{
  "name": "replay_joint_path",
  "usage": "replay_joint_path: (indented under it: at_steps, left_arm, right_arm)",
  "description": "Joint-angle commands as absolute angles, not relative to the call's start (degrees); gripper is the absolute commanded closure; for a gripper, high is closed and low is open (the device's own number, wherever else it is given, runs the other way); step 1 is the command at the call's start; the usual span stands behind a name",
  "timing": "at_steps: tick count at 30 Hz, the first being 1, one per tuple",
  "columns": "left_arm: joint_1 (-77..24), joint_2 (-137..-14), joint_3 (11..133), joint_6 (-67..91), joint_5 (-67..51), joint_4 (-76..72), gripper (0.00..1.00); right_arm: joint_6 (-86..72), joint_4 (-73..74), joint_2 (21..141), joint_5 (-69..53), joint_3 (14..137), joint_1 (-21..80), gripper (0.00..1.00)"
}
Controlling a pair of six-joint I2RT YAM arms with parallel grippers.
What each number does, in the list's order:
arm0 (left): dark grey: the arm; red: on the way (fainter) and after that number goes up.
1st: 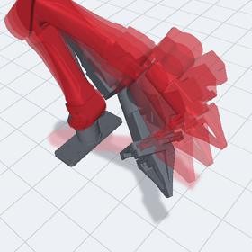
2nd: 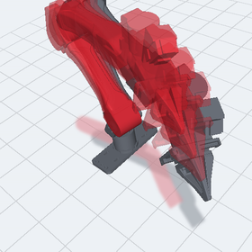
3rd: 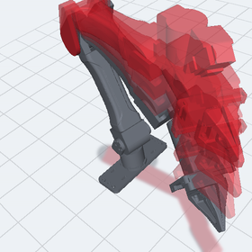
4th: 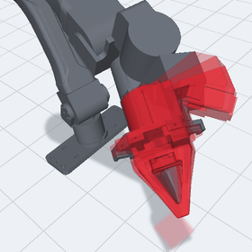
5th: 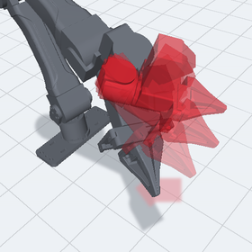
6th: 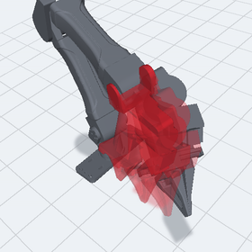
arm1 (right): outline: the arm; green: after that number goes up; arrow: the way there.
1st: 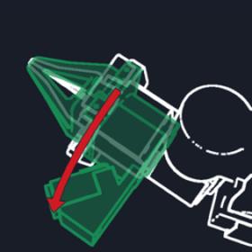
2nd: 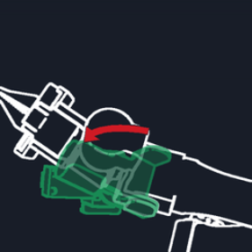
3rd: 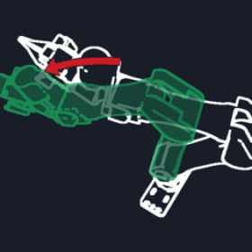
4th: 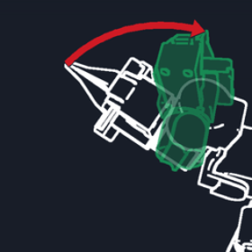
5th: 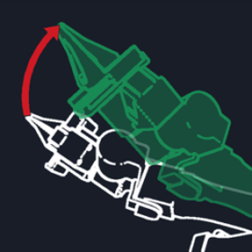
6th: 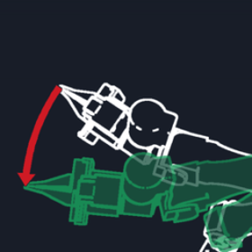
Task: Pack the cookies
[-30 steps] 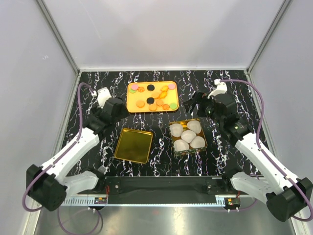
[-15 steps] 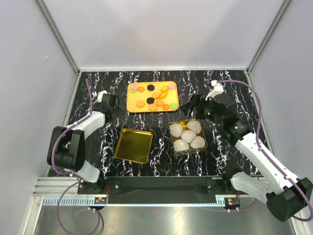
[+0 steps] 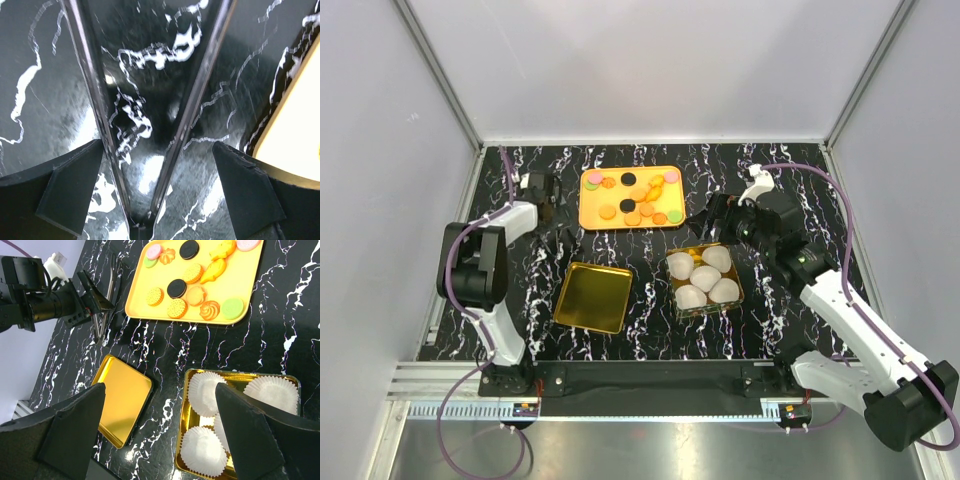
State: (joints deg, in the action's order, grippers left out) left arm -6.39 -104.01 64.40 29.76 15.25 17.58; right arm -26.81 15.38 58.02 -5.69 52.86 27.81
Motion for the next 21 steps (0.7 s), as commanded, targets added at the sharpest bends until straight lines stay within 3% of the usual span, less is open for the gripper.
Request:
replay_joint_path:
  at_steps: [1, 9, 21]
  left_arm:
    - [-5.0, -105.0, 67.5, 28.7, 13.7, 18.6, 0.01]
    - [-4.2, -107.6, 70.0, 27.8, 13.7, 21.9, 0.02]
    - [-3.5, -110.9, 74.0, 27.5, 13.6, 26.4, 0.19]
  right_arm:
    - [-26.8, 14.2, 58.1, -6.1, 53.5, 28.0, 0.00]
    - [-27.3, 13.3, 59.1, -7.1, 53.0, 28.0, 0.00]
    - [-27.1, 13.5, 57.6, -6.9, 52.7, 28.0, 0.00]
